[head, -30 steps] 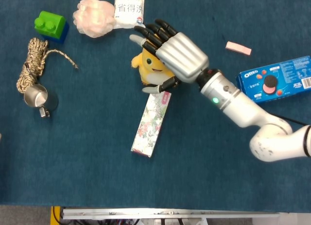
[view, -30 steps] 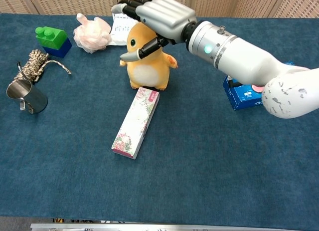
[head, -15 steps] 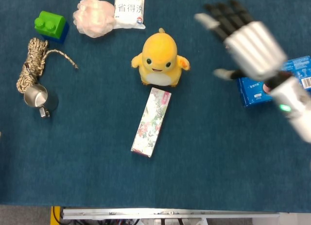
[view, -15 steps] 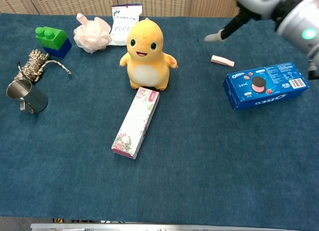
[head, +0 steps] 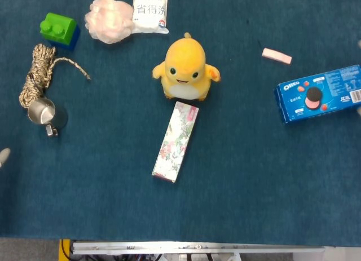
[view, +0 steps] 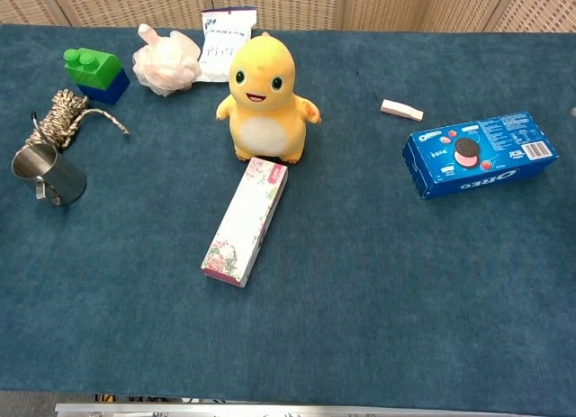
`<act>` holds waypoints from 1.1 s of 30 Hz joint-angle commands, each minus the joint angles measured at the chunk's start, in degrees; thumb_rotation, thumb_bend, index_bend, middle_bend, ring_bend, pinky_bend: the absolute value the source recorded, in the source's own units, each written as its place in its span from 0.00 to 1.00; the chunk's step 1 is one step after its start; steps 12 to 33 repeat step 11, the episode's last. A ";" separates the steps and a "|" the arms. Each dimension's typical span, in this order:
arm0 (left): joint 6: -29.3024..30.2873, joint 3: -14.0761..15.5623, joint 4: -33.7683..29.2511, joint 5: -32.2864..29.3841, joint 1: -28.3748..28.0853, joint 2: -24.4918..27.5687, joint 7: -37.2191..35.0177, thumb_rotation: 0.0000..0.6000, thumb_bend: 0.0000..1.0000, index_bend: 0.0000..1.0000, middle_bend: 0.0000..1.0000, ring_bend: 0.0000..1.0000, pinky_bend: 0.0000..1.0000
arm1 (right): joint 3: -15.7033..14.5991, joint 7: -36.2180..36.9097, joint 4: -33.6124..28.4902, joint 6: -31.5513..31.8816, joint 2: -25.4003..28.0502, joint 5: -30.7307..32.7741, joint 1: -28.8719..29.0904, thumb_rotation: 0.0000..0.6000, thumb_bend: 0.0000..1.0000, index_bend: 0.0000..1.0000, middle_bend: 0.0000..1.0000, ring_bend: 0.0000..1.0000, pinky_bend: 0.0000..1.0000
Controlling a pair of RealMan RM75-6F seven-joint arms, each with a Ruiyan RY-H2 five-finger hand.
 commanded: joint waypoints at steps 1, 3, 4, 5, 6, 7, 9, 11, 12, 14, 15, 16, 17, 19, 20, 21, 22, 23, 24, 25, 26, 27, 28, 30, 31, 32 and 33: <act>-0.25 -0.06 -0.05 0.11 -0.30 -0.16 0.26 1.00 0.13 0.21 0.25 0.22 0.18 | -2.06 4.25 2.91 3.17 0.16 -0.86 -4.92 1.00 0.00 0.00 0.03 0.00 0.00; -0.39 -0.12 -0.16 0.13 -0.49 -0.28 0.49 1.00 0.13 0.21 0.25 0.22 0.18 | -2.52 5.60 4.16 4.10 0.00 -1.16 -6.66 1.00 0.00 0.00 0.03 0.00 0.00; -0.45 -0.16 -0.23 0.14 -0.60 -0.38 0.63 1.00 0.14 0.21 0.25 0.22 0.18 | -2.73 6.23 4.86 4.59 -0.05 -1.42 -7.63 1.00 0.00 0.00 0.03 0.00 0.00; -0.49 -0.17 -0.32 0.17 -0.68 -0.41 0.75 1.00 0.14 0.21 0.25 0.22 0.18 | -2.83 6.72 5.33 4.92 -0.07 -1.65 -8.28 1.00 0.00 0.00 0.03 0.00 0.00; -0.46 -0.16 -0.48 0.26 -0.71 -0.41 0.87 1.00 0.13 0.21 0.25 0.22 0.18 | -2.85 7.22 5.66 5.21 -0.14 -1.75 -8.90 1.00 0.00 0.00 0.03 0.00 0.00; -0.46 -0.17 -0.54 0.31 -0.78 -0.46 0.98 1.00 0.13 0.21 0.25 0.22 0.18 | -2.86 7.76 5.92 5.43 -0.22 -1.85 -9.46 1.00 0.00 0.00 0.03 0.00 0.00; -0.45 -0.15 -0.78 0.42 -0.88 -0.57 1.29 1.00 0.13 0.21 0.25 0.22 0.18 | -2.84 8.93 6.54 5.71 -0.42 -2.25 -10.53 1.00 0.00 0.00 0.03 0.00 0.00; -0.54 -0.11 -0.95 0.42 -0.97 -0.67 1.62 1.00 0.14 0.21 0.25 0.22 0.18 | -2.73 9.77 7.12 5.71 -0.70 -2.54 -11.37 1.00 0.00 0.00 0.03 0.00 0.00; -0.54 -0.11 -0.95 0.42 -0.97 -0.67 1.62 1.00 0.14 0.21 0.25 0.22 0.18 | -2.73 9.77 7.12 5.71 -0.70 -2.54 -11.37 1.00 0.00 0.00 0.03 0.00 0.00; -0.54 -0.11 -0.95 0.42 -0.97 -0.67 1.62 1.00 0.14 0.21 0.25 0.22 0.18 | -2.73 9.77 7.12 5.71 -0.70 -2.54 -11.37 1.00 0.00 0.00 0.03 0.00 0.00; -0.54 -0.11 -0.95 0.42 -0.97 -0.67 1.62 1.00 0.14 0.21 0.25 0.22 0.18 | -2.73 9.77 7.12 5.71 -0.70 -2.54 -11.37 1.00 0.00 0.00 0.03 0.00 0.00; -0.54 -0.11 -0.95 0.42 -0.97 -0.67 1.62 1.00 0.14 0.21 0.25 0.22 0.18 | -2.73 9.77 7.12 5.71 -0.70 -2.54 -11.37 1.00 0.00 0.00 0.03 0.00 0.00; -0.54 -0.11 -0.95 0.42 -0.97 -0.67 1.62 1.00 0.14 0.21 0.25 0.22 0.18 | -2.73 9.77 7.12 5.71 -0.70 -2.54 -11.37 1.00 0.00 0.00 0.03 0.00 0.00; -0.54 -0.11 -0.95 0.42 -0.97 -0.67 1.62 1.00 0.14 0.21 0.25 0.22 0.18 | -2.73 9.77 7.12 5.71 -0.70 -2.54 -11.37 1.00 0.00 0.00 0.03 0.00 0.00; -0.54 -0.11 -0.95 0.42 -0.97 -0.67 1.62 1.00 0.14 0.21 0.25 0.22 0.18 | -2.73 9.77 7.12 5.71 -0.70 -2.54 -11.37 1.00 0.00 0.00 0.03 0.00 0.00; -0.54 -0.11 -0.95 0.42 -0.97 -0.67 1.62 1.00 0.14 0.21 0.25 0.22 0.18 | -2.73 9.77 7.12 5.71 -0.70 -2.54 -11.37 1.00 0.00 0.00 0.03 0.00 0.00; -0.54 -0.11 -0.95 0.42 -0.97 -0.67 1.62 1.00 0.14 0.21 0.25 0.22 0.18 | -2.73 9.77 7.12 5.71 -0.70 -2.54 -11.37 1.00 0.00 0.00 0.03 0.00 0.00; -0.54 -0.11 -0.95 0.42 -0.97 -0.67 1.62 1.00 0.14 0.21 0.25 0.22 0.18 | -2.73 9.77 7.12 5.71 -0.70 -2.54 -11.37 1.00 0.00 0.00 0.03 0.00 0.00; -0.54 -0.11 -0.95 0.42 -0.97 -0.67 1.62 1.00 0.14 0.21 0.25 0.22 0.18 | -2.73 9.77 7.12 5.71 -0.70 -2.54 -11.37 1.00 0.00 0.00 0.03 0.00 0.00; -0.54 -0.11 -0.95 0.42 -0.97 -0.67 1.62 1.00 0.14 0.21 0.25 0.22 0.18 | -2.73 9.77 7.12 5.71 -0.70 -2.54 -11.37 1.00 0.00 0.00 0.03 0.00 0.00; -0.54 -0.11 -0.95 0.42 -0.97 -0.67 1.62 1.00 0.14 0.21 0.25 0.22 0.18 | -2.73 9.77 7.12 5.71 -0.70 -2.54 -11.37 1.00 0.00 0.00 0.03 0.00 0.00; -0.54 -0.11 -0.95 0.42 -0.97 -0.67 1.62 1.00 0.14 0.21 0.25 0.22 0.18 | -2.73 9.77 7.12 5.71 -0.70 -2.54 -11.37 1.00 0.00 0.00 0.03 0.00 0.00; -0.54 -0.11 -0.95 0.42 -0.97 -0.67 1.62 1.00 0.14 0.21 0.25 0.22 0.18 | -2.73 9.77 7.12 5.71 -0.70 -2.54 -11.37 1.00 0.00 0.00 0.03 0.00 0.00; -0.54 -0.11 -0.95 0.42 -0.97 -0.67 1.62 1.00 0.14 0.21 0.25 0.22 0.18 | -2.73 9.77 7.12 5.71 -0.70 -2.54 -11.37 1.00 0.00 0.00 0.03 0.00 0.00; -0.54 -0.11 -0.95 0.42 -0.97 -0.67 1.62 1.00 0.14 0.21 0.25 0.22 0.18 | -2.73 9.77 7.12 5.71 -0.70 -2.54 -11.37 1.00 0.00 0.00 0.03 0.00 0.00; -0.54 -0.11 -0.95 0.42 -0.97 -0.67 1.62 1.00 0.14 0.21 0.25 0.22 0.18 | -2.73 9.77 7.12 5.71 -0.70 -2.54 -11.37 1.00 0.00 0.00 0.03 0.00 0.00; -0.54 -0.11 -0.95 0.42 -0.97 -0.67 1.62 1.00 0.14 0.21 0.25 0.22 0.18 | -2.73 9.77 7.12 5.71 -0.70 -2.54 -11.37 1.00 0.00 0.00 0.03 0.00 0.00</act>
